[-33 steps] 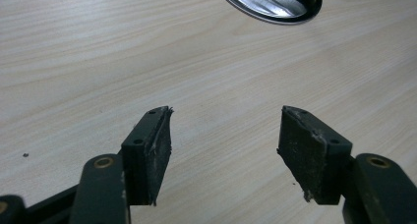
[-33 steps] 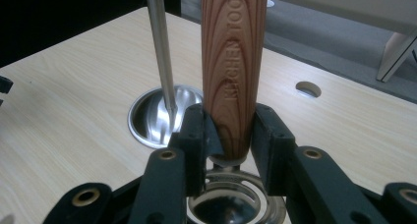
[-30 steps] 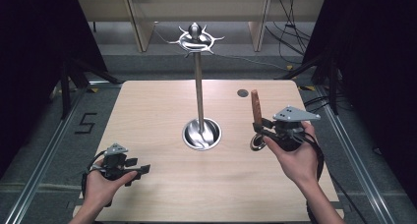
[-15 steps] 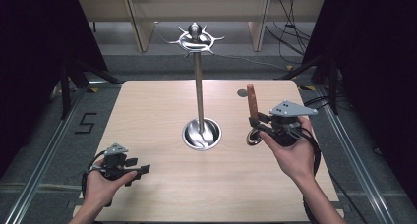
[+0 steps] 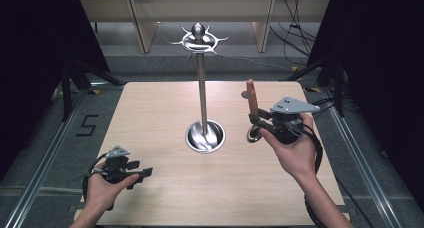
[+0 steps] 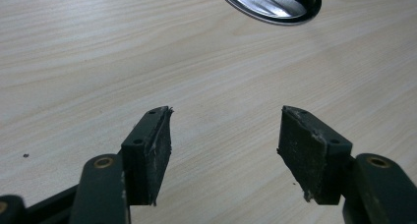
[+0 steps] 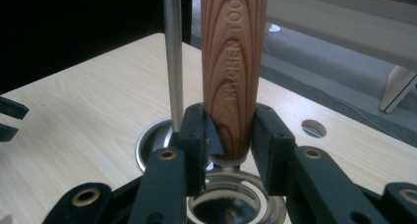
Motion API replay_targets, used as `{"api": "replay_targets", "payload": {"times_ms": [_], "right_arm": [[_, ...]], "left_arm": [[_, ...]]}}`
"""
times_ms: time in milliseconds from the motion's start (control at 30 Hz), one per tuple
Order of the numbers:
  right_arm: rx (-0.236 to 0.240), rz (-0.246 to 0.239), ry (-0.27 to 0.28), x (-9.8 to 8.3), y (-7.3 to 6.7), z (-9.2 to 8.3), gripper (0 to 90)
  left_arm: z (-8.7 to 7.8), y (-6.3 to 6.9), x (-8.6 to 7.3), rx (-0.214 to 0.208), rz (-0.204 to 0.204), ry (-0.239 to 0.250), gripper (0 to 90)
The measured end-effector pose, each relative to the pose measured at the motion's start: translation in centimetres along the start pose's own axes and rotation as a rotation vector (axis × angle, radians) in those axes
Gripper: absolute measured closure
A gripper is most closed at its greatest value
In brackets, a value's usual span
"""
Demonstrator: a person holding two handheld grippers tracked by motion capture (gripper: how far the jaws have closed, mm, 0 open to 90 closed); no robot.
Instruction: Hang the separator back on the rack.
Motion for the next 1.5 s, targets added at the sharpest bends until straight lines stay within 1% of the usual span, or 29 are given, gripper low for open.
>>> {"api": "replay_targets", "payload": {"times_ms": [67,133,167,267,300,400,433,467,500,533,567,600,633,667,767,833,867,933,967,1000,1033,1067,1167,1200,1267,1300,1400,1467,1500], "right_arm": [[0.011,0.001,0.001,0.2,-0.1,0.1,69.5],[0.004,0.003,0.012,0.3,-0.1,0.3,69.5],[0.009,-0.005,0.004,0.4,-0.1,0.2,69.5],[0.014,-0.035,0.019,0.7,0.1,0.5,69.5],[0.024,-0.013,0.021,0.7,-0.1,0.6,69.5],[0.014,-0.021,0.025,1.1,0.0,0.6,69.5],[0.016,-0.015,0.027,1.2,-0.1,0.7,69.5],[0.03,-0.035,0.04,1.3,-0.1,0.9,69.5],[0.023,-0.019,0.027,1.4,-0.2,0.7,69.5],[0.023,-0.017,0.028,1.4,-0.2,0.8,69.5],[0.02,-0.021,0.03,1.5,-0.2,0.8,69.5],[0.021,-0.032,0.033,1.6,-0.1,0.8,69.5],[0.02,-0.007,0.027,1.6,-0.3,0.8,69.5],[0.024,-0.021,0.036,1.7,-0.3,1.0,69.5],[0.021,-0.003,0.029,1.8,-0.4,1.0,69.5],[0.03,-0.014,0.034,1.9,-0.4,1.1,69.5],[0.024,-0.007,0.034,2.0,-0.4,1.1,69.5],[0.035,-0.039,0.047,2.2,-0.3,1.3,69.5],[0.023,-0.027,0.039,2.3,-0.3,1.2,69.5],[0.029,-0.041,0.047,2.5,-0.3,1.3,69.5],[0.03,-0.02,0.036,2.5,-0.5,1.3,69.5],[0.029,-0.037,0.052,2.7,-0.4,1.4,69.5],[0.036,-0.031,0.046,2.9,-0.5,1.5,69.5],[0.036,-0.037,0.05,2.9,-0.5,1.5,69.5],[0.038,-0.018,0.049,3.0,-0.7,1.6,69.5],[0.039,-0.037,0.055,3.1,-0.6,1.6,69.5],[0.043,-0.029,0.058,3.2,-0.7,1.7,69.5],[0.035,-0.043,0.058,3.3,-0.6,1.7,69.5],[0.041,-0.039,0.06,3.4,-0.6,1.7,69.5]], "left_arm": [[0.0,0.0,0.0,-0.005,-0.002,-0.003,36.5],[-0.1,0.0,0.0,0.001,0.005,-0.003,36.4],[-0.1,0.0,0.0,0.001,0.006,-0.004,36.4],[0.0,0.0,0.0,-0.005,0.0,-0.004,36.4],[-0.1,0.0,0.0,0.001,0.006,-0.003,36.4],[0.0,0.0,0.0,0.002,0.005,-0.003,36.4],[0.0,0.0,0.0,0.002,0.003,-0.001,36.4],[0.0,0.0,0.0,0.002,0.003,-0.001,36.4],[0.0,0.0,0.0,0.002,0.002,0.001,36.4],[0.0,0.0,0.0,0.001,0.003,0.001,36.4],[0.1,0.1,0.1,0.006,-0.014,0.016,36.4],[0.1,0.1,0.1,0.005,-0.015,0.017,36.4],[0.0,0.0,0.0,0.001,0.006,-0.003,36.4],[0.0,0.0,0.0,0.001,0.004,-0.001,36.4],[0.0,0.0,0.0,0.001,0.001,0.003,36.4],[0.0,0.0,0.0,0.0,0.0,0.003,36.4],[0.0,0.0,0.0,0.002,0.002,0.004,36.4],[0.0,0.0,0.0,0.001,0.003,0.003,36.4],[0.0,0.0,0.1,0.0,0.001,0.003,36.4],[0.0,0.0,0.1,0.0,0.001,0.001,36.4],[0.0,0.0,0.1,0.0,0.001,0.003,36.4],[0.0,0.0,0.1,0.0,0.001,0.002,36.4],[0.0,0.0,0.1,0.0,0.002,0.001,36.5],[0.0,0.0,0.0,-0.001,0.003,-0.001,36.4],[0.0,0.0,0.0,-0.001,0.003,0.0,36.5],[0.0,0.0,0.0,0.0,0.003,0.001,36.5],[0.0,0.0,0.1,0.005,0.001,0.009,36.5],[0.0,0.0,0.1,0.005,-0.001,0.01,36.4],[0.0,0.0,0.1,0.002,0.002,0.005,36.4]]}}
Point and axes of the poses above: each handheld gripper's, and its own axes: z roughly forward along the jaws, x roughly out of its top, y roughly to its right, the point moved 7 cm from there along z, roughly forward along the jaws, and after that the axes turned 7 degrees about y, right-handed, at the moved point
